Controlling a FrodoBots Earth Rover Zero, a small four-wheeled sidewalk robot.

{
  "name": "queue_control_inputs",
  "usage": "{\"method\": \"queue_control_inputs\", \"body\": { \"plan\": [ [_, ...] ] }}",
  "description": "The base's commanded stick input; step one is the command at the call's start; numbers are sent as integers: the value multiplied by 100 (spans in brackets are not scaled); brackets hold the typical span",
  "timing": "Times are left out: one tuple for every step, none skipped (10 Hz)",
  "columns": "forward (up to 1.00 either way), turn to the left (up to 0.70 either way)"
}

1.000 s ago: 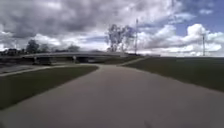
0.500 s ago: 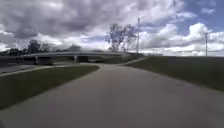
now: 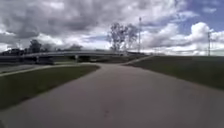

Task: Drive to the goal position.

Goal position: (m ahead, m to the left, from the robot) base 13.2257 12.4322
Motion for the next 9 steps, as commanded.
{"method": "queue_control_inputs", "body": {
  "plan": [
    [100, 0],
    [100, 0],
    [100, 0],
    [100, 0],
    [100, 0],
    [100, 0],
    [100, 0],
    [100, 0],
    [100, 0]
  ]
}}
